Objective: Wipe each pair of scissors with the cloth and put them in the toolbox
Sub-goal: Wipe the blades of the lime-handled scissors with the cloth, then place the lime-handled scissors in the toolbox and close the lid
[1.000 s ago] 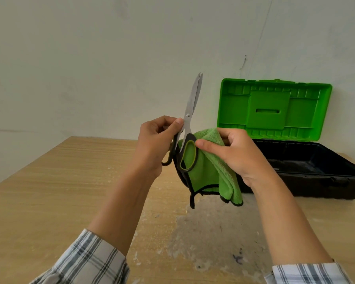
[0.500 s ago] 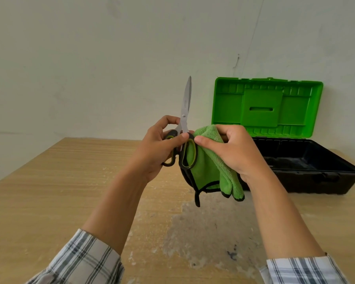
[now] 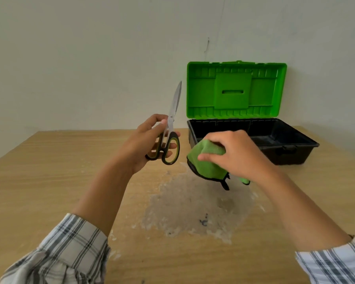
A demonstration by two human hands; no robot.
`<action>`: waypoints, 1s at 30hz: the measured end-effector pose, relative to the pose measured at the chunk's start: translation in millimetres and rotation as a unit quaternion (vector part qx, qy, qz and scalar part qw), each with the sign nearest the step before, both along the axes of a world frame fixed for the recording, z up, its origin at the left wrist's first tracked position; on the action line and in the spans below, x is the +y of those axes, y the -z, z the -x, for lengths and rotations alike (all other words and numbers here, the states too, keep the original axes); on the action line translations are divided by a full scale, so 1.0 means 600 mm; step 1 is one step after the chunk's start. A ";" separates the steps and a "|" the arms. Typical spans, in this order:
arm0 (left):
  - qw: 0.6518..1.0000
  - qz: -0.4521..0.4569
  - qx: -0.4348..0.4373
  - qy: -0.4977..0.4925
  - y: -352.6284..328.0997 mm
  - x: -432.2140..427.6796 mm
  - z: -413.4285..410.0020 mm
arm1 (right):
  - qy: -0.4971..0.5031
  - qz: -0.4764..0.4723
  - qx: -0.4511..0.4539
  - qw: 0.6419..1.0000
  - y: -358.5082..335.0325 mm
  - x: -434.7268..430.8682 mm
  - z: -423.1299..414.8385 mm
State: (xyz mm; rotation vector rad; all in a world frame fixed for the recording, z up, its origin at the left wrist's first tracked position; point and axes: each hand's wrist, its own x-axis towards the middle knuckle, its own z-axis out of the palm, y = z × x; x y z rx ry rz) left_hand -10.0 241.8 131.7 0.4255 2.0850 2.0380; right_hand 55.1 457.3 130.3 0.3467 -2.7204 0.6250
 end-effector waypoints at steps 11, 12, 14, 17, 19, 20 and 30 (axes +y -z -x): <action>0.985 -0.078 -0.136 0.067 0.002 0.034 -0.008 | -0.069 -0.117 -0.049 0.990 0.137 -0.007 -0.038; 0.987 -0.065 -0.124 0.076 0.001 0.038 -0.008 | -0.079 -0.119 -0.058 0.988 0.138 -0.004 -0.038; 0.991 -0.035 -0.095 0.085 -0.003 0.048 -0.007 | -0.105 -0.128 -0.090 0.982 0.141 0.003 -0.039; 0.994 0.018 -0.066 0.081 -0.011 0.071 -0.004 | -0.142 -0.135 -0.115 0.974 0.141 0.015 -0.045; 0.994 0.046 -0.057 0.080 -0.017 0.091 0.000 | -0.149 -0.100 -0.112 0.977 0.136 0.031 -0.046; 0.993 0.062 -0.050 0.082 -0.019 0.102 0.004 | -0.143 -0.078 -0.101 0.981 0.131 0.041 -0.046; 0.942 0.291 0.145 0.079 -0.030 0.249 0.086 | -0.008 0.012 -0.039 0.999 0.130 0.213 0.008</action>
